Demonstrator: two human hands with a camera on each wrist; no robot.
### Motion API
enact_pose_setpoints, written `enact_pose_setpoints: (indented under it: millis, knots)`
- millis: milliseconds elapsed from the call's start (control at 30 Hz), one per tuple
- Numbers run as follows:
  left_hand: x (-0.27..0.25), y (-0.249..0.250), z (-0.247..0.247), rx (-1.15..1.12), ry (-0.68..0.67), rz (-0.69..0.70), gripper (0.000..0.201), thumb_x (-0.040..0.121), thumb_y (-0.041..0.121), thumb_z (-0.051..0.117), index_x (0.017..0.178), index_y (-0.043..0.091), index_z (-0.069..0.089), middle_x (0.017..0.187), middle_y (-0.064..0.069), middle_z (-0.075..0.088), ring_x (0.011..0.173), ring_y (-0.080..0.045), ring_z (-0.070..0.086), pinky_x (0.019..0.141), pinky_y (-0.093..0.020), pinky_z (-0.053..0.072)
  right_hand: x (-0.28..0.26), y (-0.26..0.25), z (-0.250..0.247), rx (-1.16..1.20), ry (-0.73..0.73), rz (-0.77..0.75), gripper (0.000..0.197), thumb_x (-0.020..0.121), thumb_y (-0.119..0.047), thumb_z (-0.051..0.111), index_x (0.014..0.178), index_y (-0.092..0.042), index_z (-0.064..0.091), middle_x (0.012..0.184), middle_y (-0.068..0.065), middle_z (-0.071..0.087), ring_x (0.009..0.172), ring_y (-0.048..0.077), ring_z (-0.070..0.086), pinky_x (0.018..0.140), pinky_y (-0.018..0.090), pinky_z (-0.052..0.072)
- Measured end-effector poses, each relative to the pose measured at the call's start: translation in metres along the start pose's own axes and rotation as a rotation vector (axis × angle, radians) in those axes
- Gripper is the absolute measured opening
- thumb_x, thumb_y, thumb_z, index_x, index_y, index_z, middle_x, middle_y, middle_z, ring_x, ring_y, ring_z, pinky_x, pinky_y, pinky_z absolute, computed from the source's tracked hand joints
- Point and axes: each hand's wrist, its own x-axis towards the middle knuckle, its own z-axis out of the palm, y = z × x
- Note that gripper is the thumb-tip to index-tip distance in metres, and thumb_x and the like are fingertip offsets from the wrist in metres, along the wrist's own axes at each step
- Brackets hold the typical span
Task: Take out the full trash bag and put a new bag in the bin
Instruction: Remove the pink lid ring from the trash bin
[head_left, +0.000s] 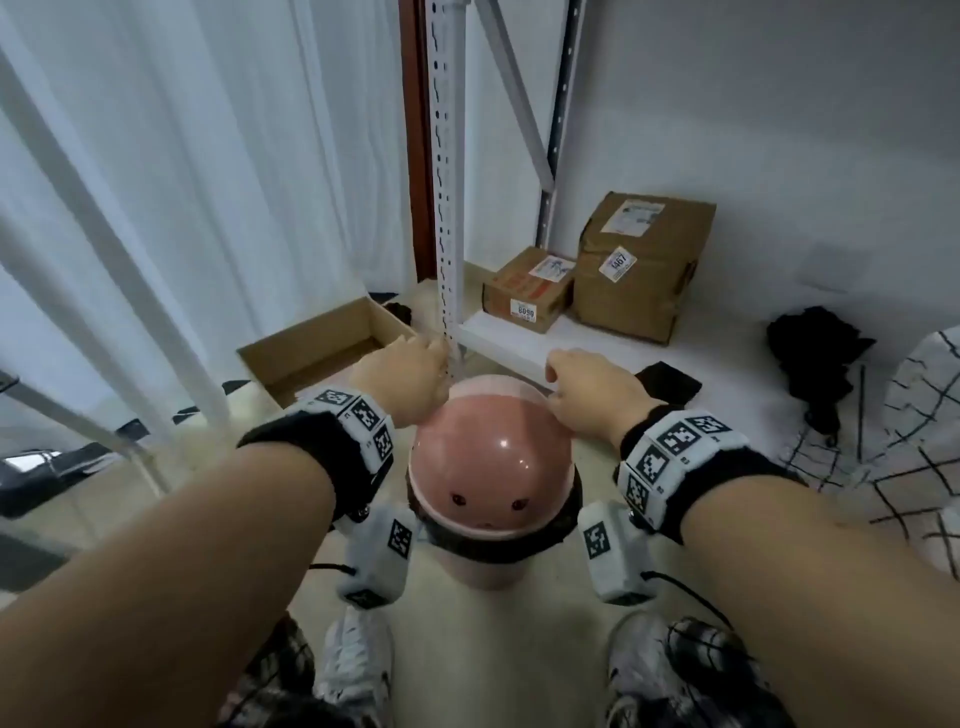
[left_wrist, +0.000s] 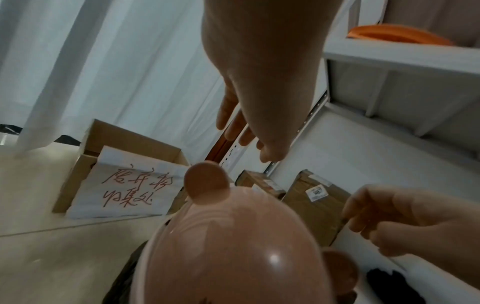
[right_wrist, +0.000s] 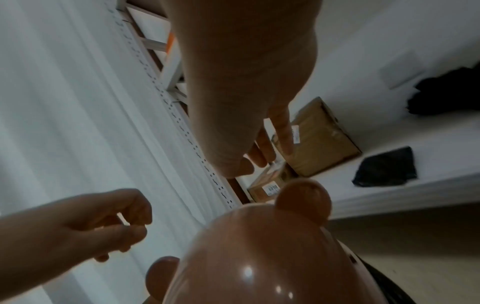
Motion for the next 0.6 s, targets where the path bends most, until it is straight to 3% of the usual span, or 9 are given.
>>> enact_pose_setpoints:
  millis: [133, 267, 400, 500, 600]
  knots:
    - [0.014, -0.003, 0.031, 0.08, -0.096, 0.012, 0.031, 0.096, 0.029, 0.038, 0.117, 0.007, 0.048, 0.117, -0.016, 0.055, 0.109, -0.034, 0.052, 0.088, -0.043, 0.047, 0.016, 0.019, 0.023, -0.029, -0.127, 0.047, 0.034, 0.091, -0.015, 0.042, 0.125, -0.012, 0.045, 0.123, 0.014, 0.052, 0.111, 0.033, 0.051, 0.094, 0.043, 0.045]
    - [0.024, -0.008, 0.05, 0.131, -0.114, 0.048, 0.029, 0.096, 0.023, 0.034, 0.113, 0.008, 0.052, 0.11, -0.014, 0.06, 0.107, -0.032, 0.051, 0.088, -0.046, 0.048, 0.029, 0.025, 0.039, -0.027, -0.184, -0.008, 0.015, 0.089, -0.008, 0.042, 0.099, -0.016, 0.051, 0.104, 0.008, 0.059, 0.088, 0.023, 0.051, 0.075, 0.032, 0.039]
    - [0.025, -0.02, 0.057, 0.096, -0.079, 0.122, 0.024, 0.094, 0.022, 0.036, 0.106, 0.013, 0.054, 0.099, -0.009, 0.06, 0.1, -0.028, 0.051, 0.087, -0.043, 0.047, 0.029, 0.033, 0.048, 0.006, -0.104, -0.063, 0.004, 0.087, -0.016, 0.048, 0.089, -0.02, 0.048, 0.089, -0.001, 0.055, 0.082, 0.021, 0.052, 0.068, 0.029, 0.036]
    - [0.023, -0.029, 0.06, 0.0, -0.056, 0.145, 0.019, 0.092, 0.021, 0.04, 0.093, 0.012, 0.057, 0.09, -0.006, 0.059, 0.087, -0.023, 0.048, 0.081, -0.033, 0.041, 0.027, 0.04, 0.055, 0.045, -0.04, -0.083, 0.012, 0.086, -0.022, 0.049, 0.093, -0.016, 0.057, 0.091, 0.002, 0.063, 0.083, 0.024, 0.058, 0.066, 0.029, 0.041]
    - [0.022, -0.036, 0.065, -0.104, 0.015, 0.126, 0.018, 0.092, 0.019, 0.045, 0.091, 0.009, 0.06, 0.092, -0.007, 0.06, 0.089, -0.025, 0.053, 0.08, -0.034, 0.041, 0.029, 0.042, 0.06, 0.085, 0.012, -0.05, 0.014, 0.086, -0.023, 0.049, 0.096, -0.018, 0.058, 0.092, 0.0, 0.062, 0.088, 0.024, 0.059, 0.067, 0.03, 0.043]
